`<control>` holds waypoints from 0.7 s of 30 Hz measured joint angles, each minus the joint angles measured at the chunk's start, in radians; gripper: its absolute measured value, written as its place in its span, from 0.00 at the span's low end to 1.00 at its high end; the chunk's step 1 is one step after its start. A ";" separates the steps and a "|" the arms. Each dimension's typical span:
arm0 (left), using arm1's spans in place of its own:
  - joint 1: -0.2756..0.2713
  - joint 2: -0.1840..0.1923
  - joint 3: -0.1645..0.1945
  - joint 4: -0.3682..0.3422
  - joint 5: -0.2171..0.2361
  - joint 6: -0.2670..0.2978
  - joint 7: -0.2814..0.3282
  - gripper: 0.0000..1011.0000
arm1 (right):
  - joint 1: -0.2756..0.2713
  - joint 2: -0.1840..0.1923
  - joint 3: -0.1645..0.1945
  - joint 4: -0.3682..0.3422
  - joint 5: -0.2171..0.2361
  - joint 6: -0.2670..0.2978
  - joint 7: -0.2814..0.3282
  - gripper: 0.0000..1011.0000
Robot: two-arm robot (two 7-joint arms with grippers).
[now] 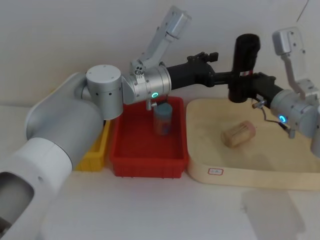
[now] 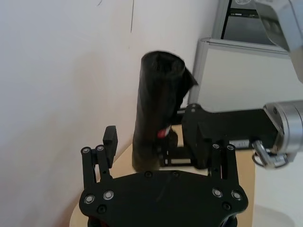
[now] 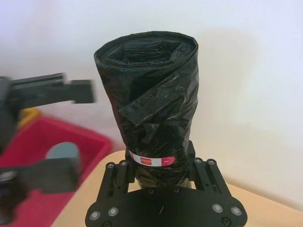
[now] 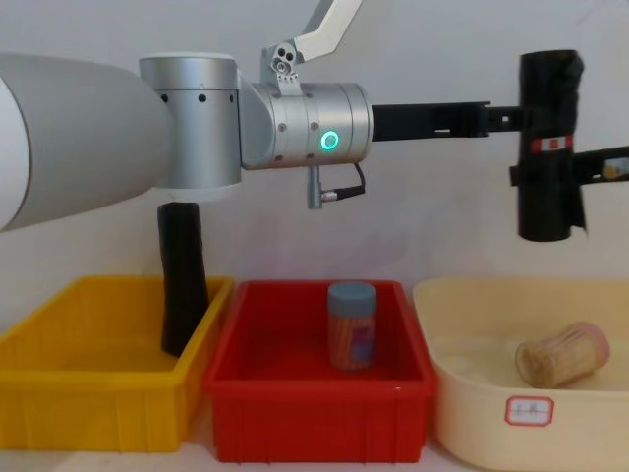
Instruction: Pick up the garbage bag with the one hand and transfer it to the other hand.
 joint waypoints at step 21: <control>0.000 0.000 0.000 0.000 0.000 0.000 0.000 0.99 | 0.031 -0.004 0.102 0.042 -0.010 0.050 -0.111 0.60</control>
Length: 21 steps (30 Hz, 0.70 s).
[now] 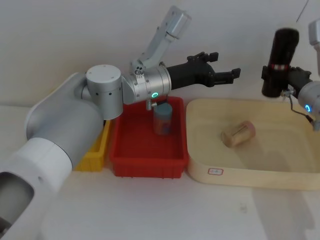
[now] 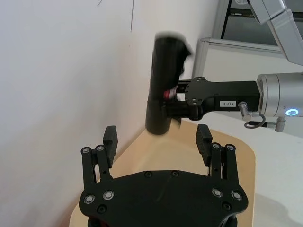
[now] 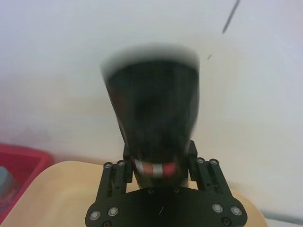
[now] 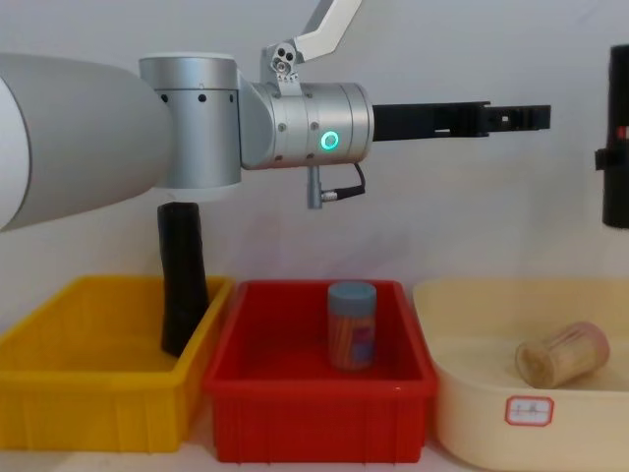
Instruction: Pick up the garbage bag with the one hand and transfer it to the other hand.
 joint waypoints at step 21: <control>0.000 0.000 0.000 0.000 0.000 0.000 0.000 0.99 | 0.008 -0.002 0.024 0.014 -0.002 0.012 -0.024 0.99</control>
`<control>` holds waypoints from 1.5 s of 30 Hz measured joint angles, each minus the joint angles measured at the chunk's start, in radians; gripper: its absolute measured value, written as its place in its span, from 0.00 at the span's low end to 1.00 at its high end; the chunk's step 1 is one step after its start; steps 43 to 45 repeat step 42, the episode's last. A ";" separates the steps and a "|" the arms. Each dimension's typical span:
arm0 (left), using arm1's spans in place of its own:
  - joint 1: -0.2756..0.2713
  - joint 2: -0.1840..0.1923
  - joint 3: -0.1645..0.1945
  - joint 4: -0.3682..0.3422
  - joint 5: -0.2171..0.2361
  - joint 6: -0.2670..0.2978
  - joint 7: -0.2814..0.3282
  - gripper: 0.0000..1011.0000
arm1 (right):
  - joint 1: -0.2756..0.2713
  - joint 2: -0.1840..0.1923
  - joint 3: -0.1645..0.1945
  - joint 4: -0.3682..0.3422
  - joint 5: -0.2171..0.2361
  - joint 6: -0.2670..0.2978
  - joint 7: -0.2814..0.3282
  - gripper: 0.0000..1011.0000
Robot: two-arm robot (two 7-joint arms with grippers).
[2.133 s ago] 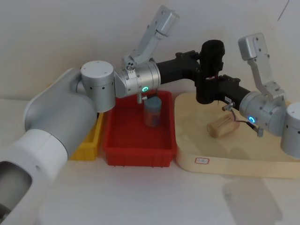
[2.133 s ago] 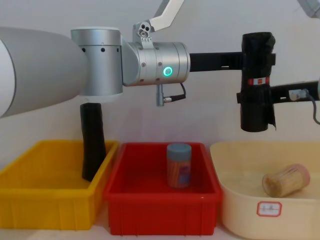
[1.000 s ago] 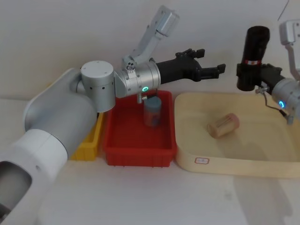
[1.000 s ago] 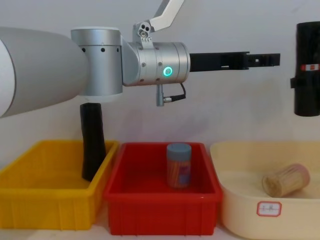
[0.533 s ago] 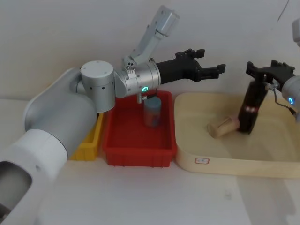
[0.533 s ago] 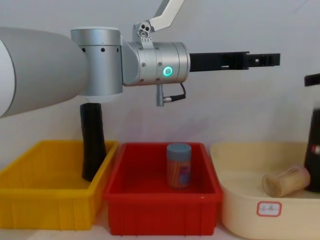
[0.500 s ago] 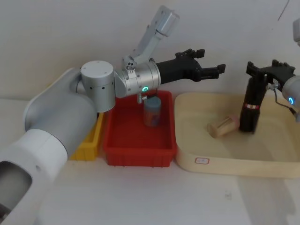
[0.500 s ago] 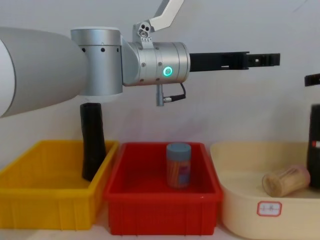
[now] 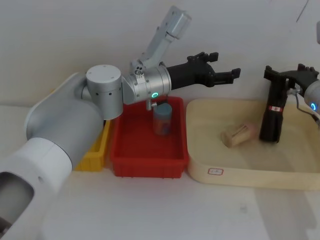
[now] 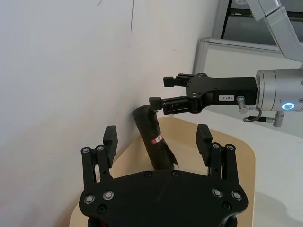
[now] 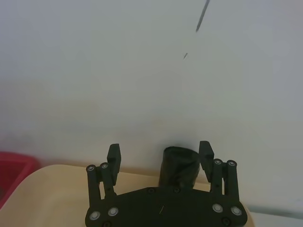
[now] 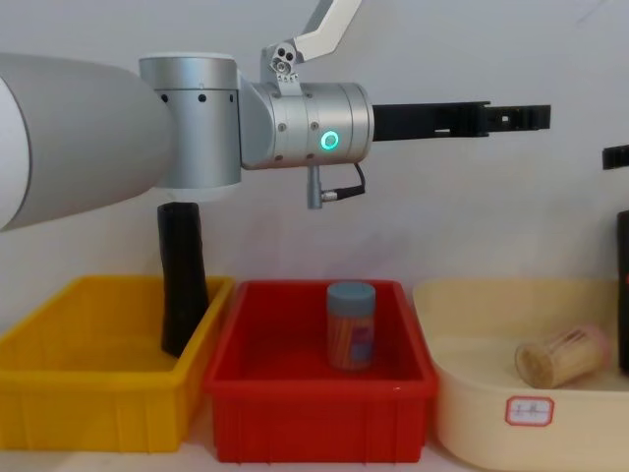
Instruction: Pick up the garbage bag with the one hand and transfer it to the other hand.
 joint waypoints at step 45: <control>0.000 0.000 0.000 0.000 0.000 0.000 0.000 0.99 | 0.002 0.000 0.005 0.002 0.000 0.002 -0.005 0.99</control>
